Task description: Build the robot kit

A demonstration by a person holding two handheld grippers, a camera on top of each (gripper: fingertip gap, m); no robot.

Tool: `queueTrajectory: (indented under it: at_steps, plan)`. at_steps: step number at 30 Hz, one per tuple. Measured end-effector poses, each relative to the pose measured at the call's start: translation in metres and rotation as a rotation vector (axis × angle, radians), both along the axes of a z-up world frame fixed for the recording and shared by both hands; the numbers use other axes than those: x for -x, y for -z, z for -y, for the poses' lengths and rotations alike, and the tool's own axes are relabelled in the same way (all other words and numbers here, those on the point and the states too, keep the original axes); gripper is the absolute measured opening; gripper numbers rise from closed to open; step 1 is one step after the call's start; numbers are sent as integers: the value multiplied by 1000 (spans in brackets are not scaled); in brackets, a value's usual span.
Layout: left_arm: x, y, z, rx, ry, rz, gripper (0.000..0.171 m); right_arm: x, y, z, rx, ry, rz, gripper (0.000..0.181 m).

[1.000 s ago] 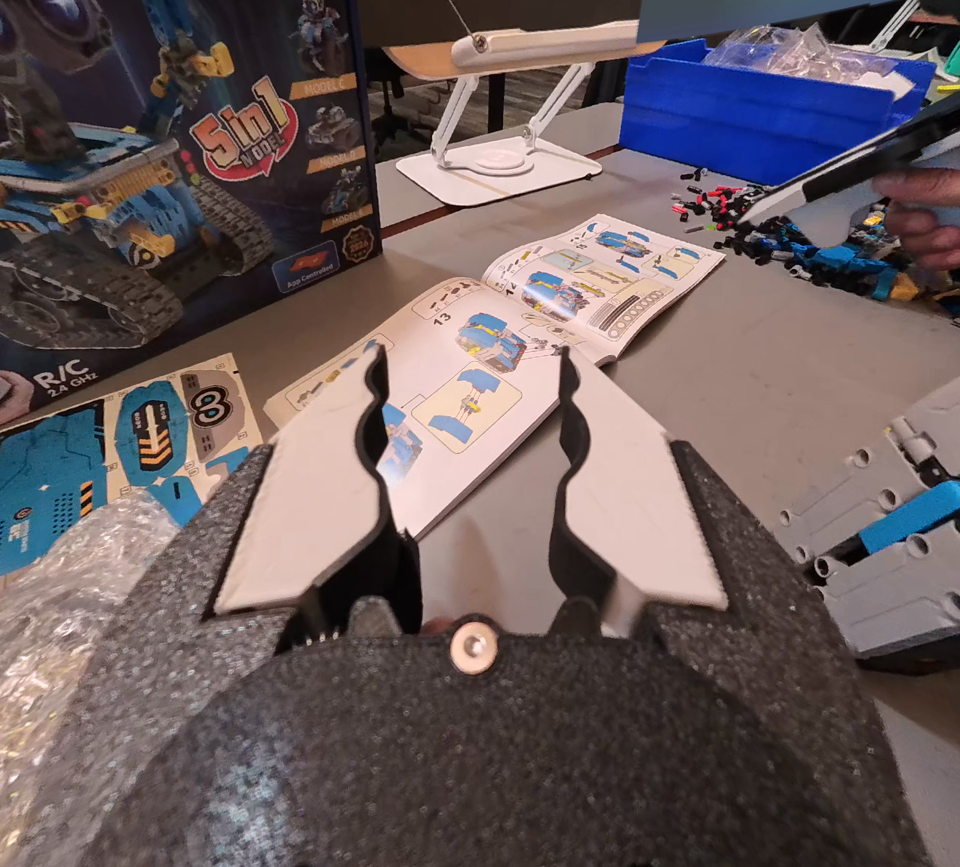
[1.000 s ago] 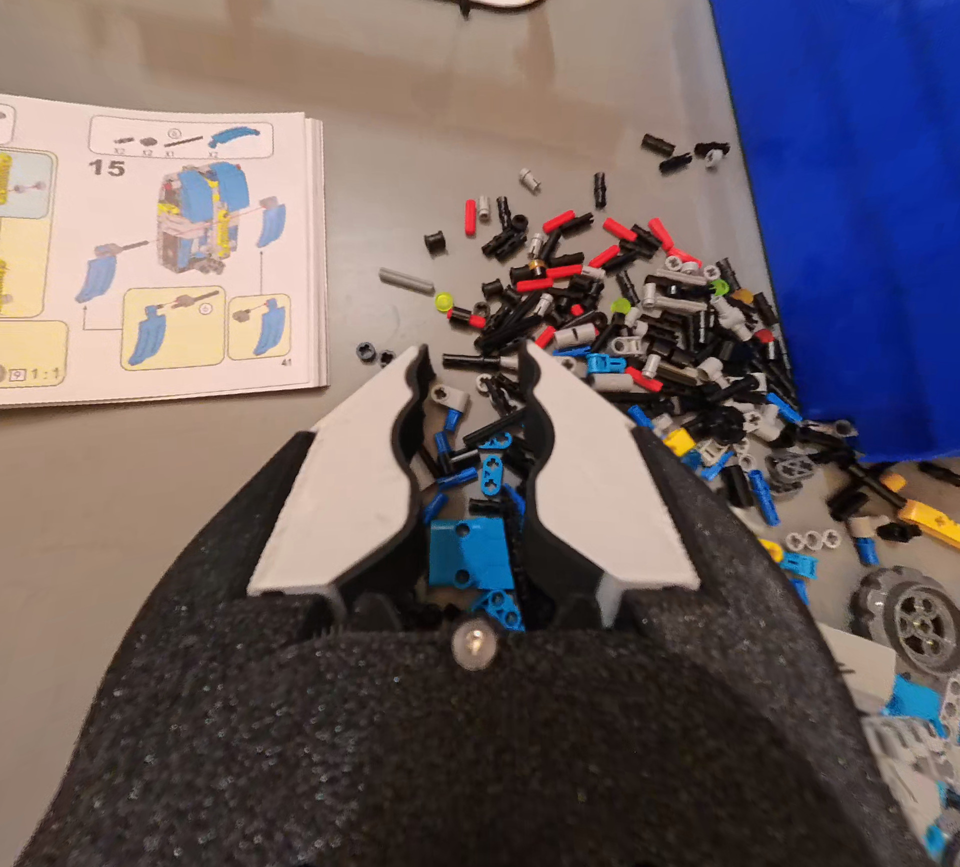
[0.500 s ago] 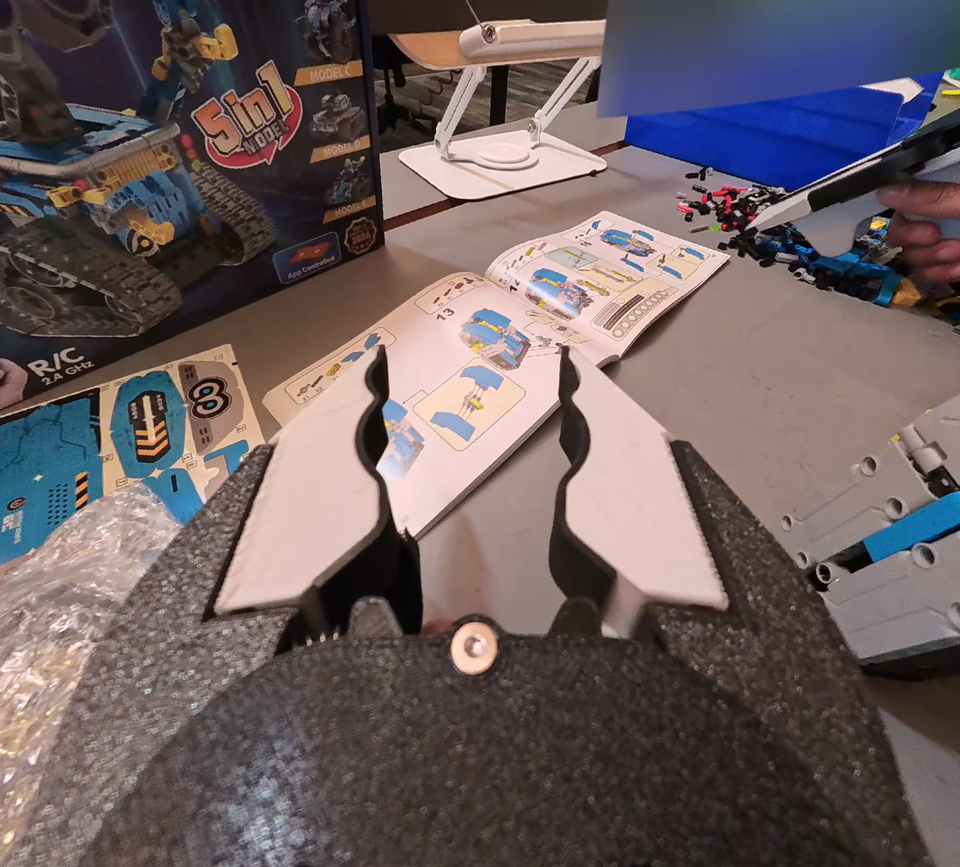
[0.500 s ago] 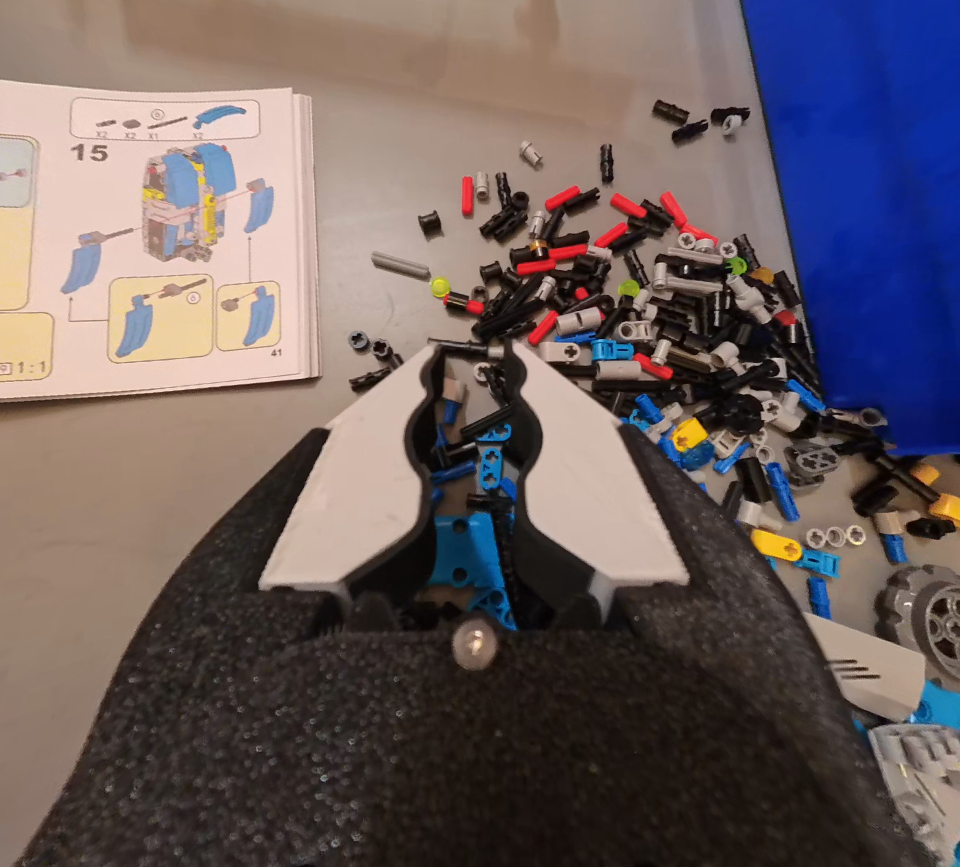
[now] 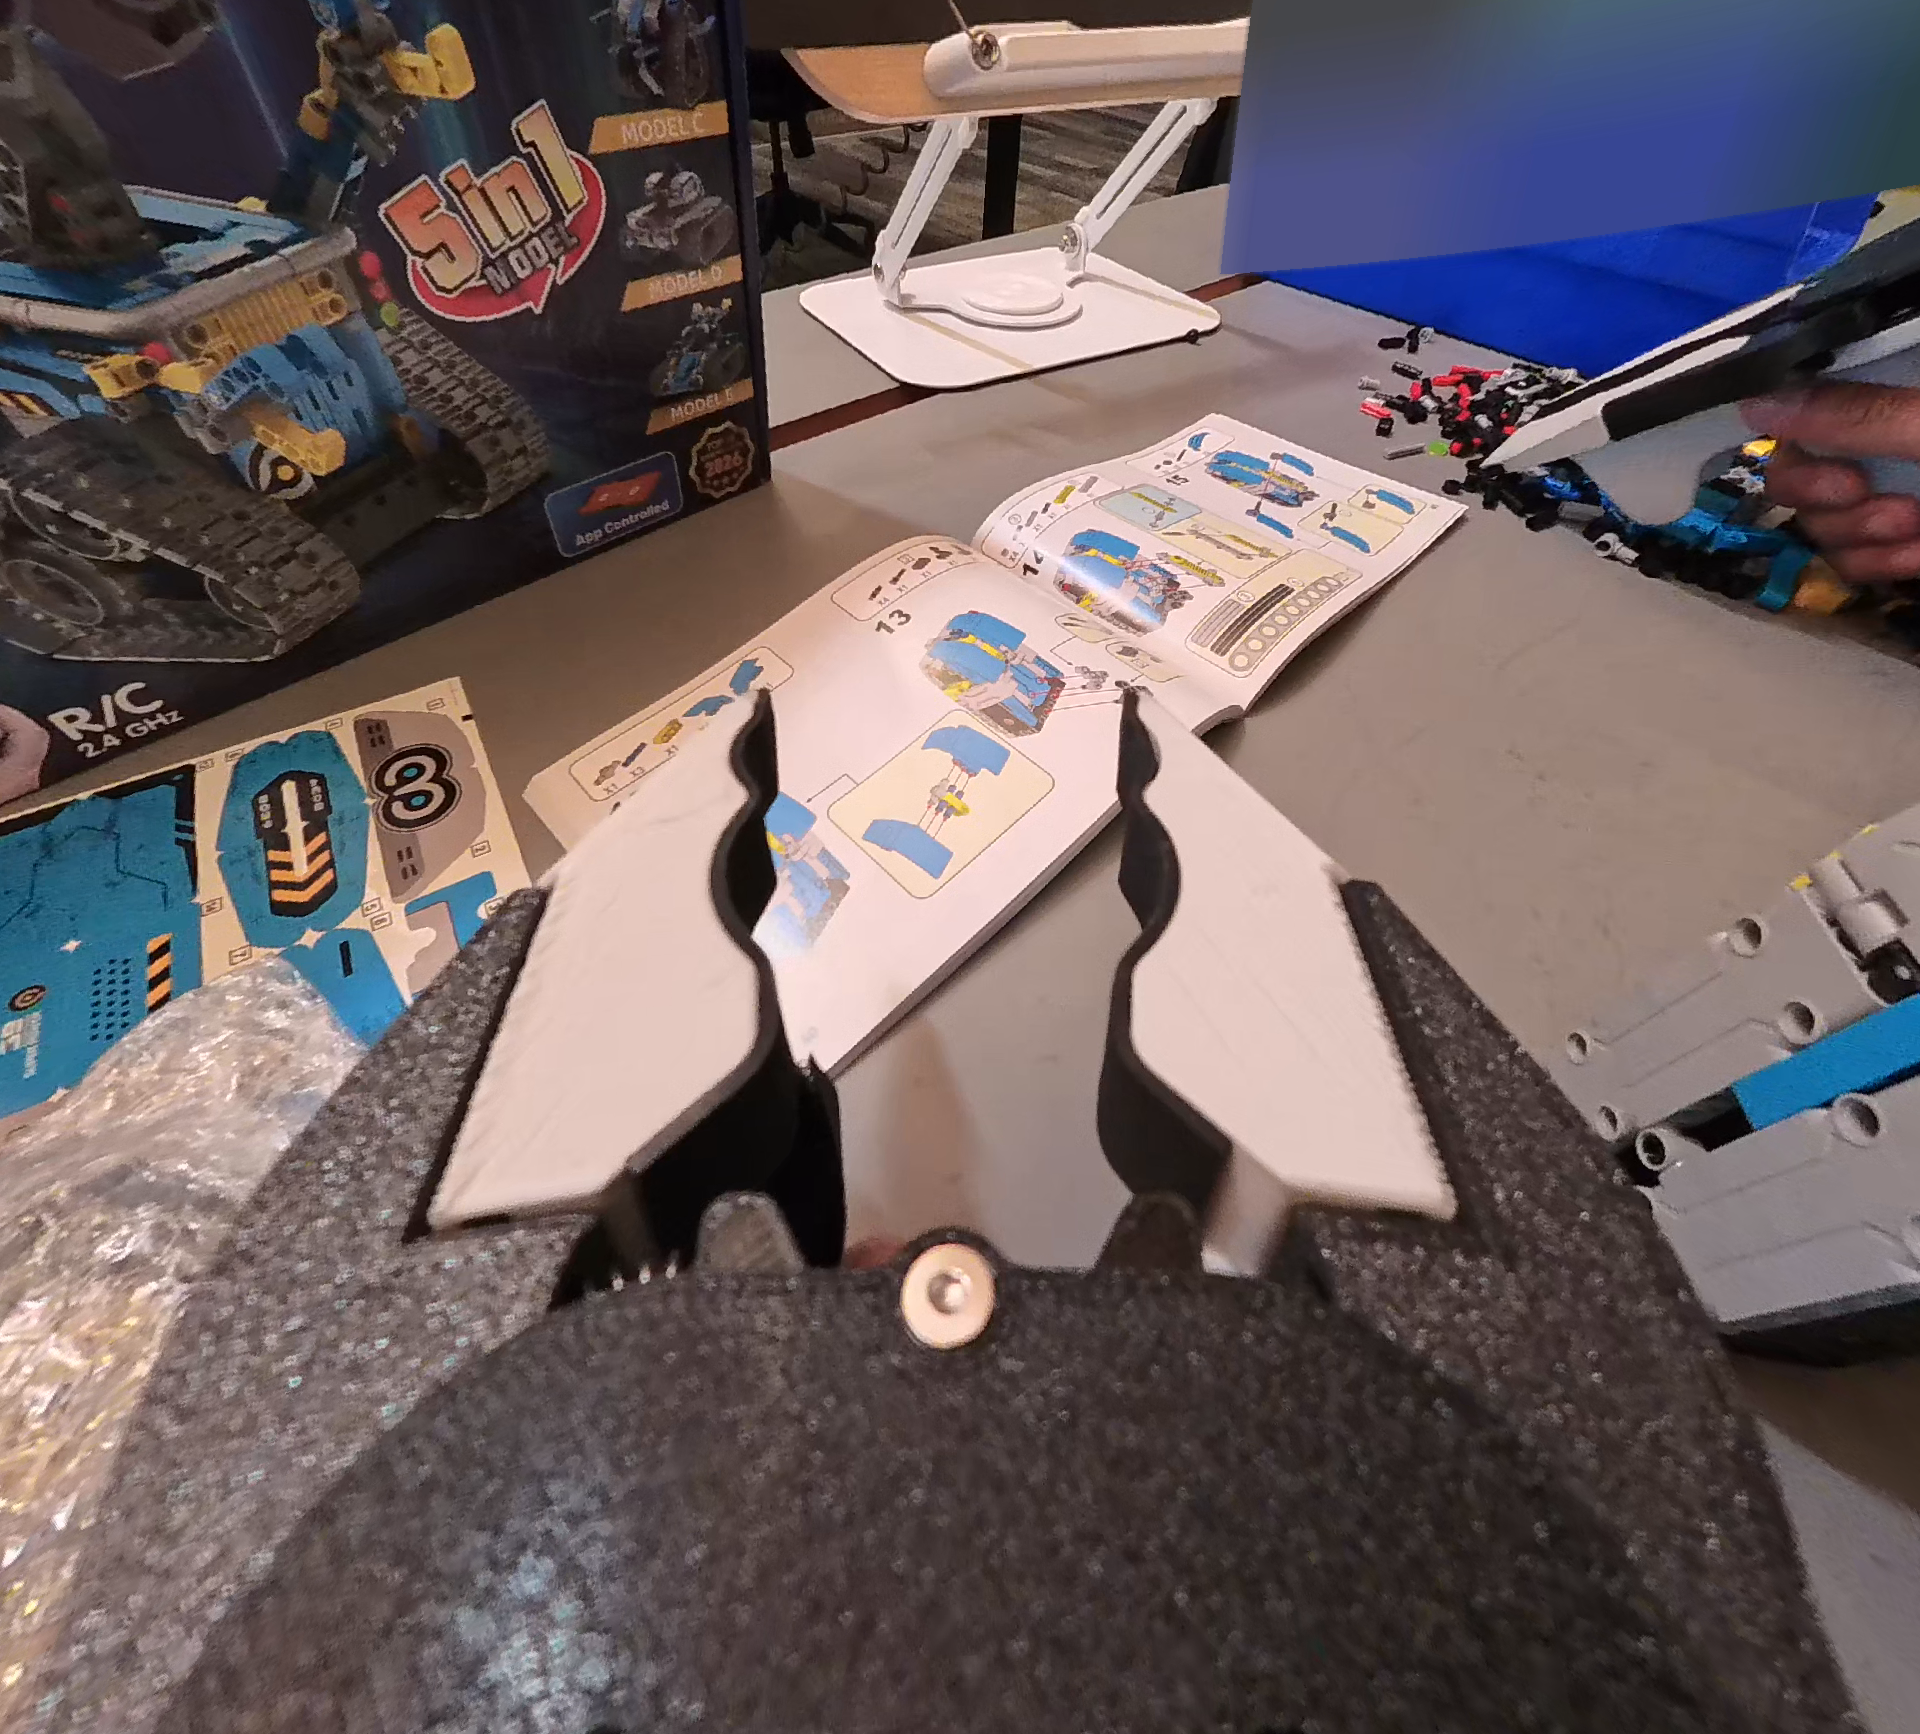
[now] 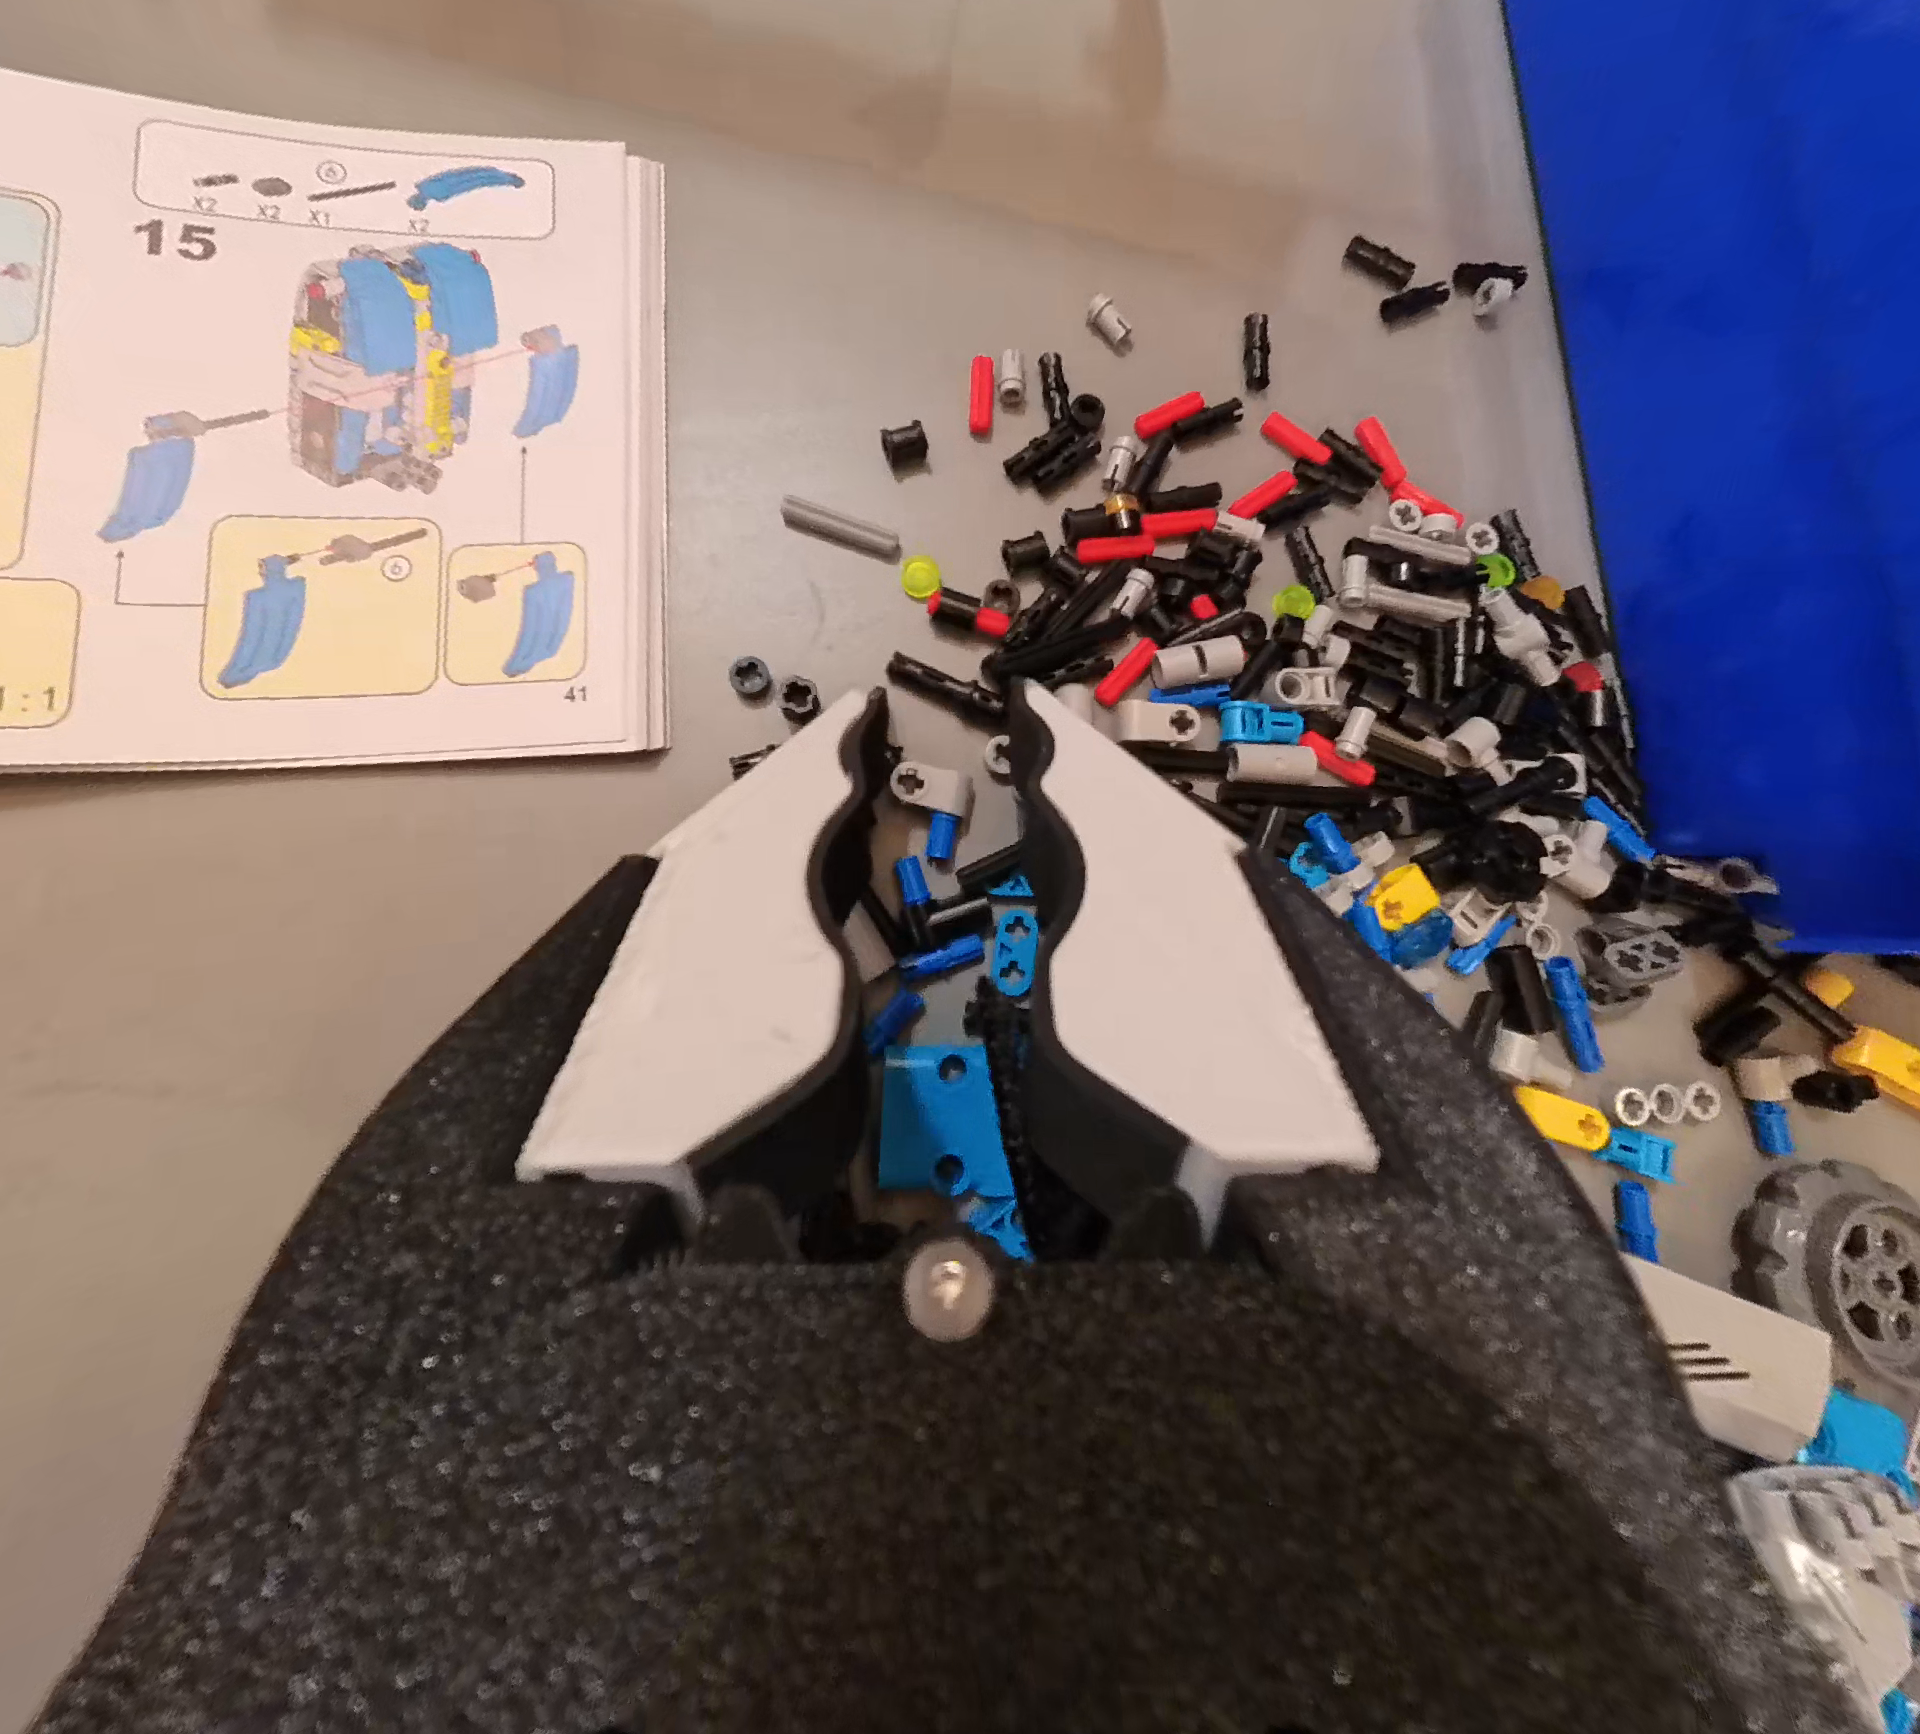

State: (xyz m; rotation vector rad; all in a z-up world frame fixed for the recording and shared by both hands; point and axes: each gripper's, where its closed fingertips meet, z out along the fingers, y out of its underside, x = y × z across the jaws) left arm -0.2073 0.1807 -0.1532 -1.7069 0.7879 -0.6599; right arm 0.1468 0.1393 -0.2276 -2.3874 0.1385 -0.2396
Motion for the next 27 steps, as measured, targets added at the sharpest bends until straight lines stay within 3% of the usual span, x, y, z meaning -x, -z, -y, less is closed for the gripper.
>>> queueTrajectory:
  at_steps: [3, 15, 20, 23, 27]
  plan:
    - [0, 0, 0, 0, 0, 2, 66, -2, 1, 2, 11, -2, -1, 9]
    - [0, -1, 1, -2, 4, 5, 66, 8, -12, 2, -30, -73, 13, 9]
    - [0, -1, 1, -1, 6, 7, 66, 79, -35, 3, -129, -401, -43, 9]
    - [1, -1, 0, 0, 2, 12, 66, 138, -32, 19, -140, -691, -47, 10]
    - [2, -1, -1, 10, -2, 20, 66, 181, -26, 40, -102, -881, -93, 9]
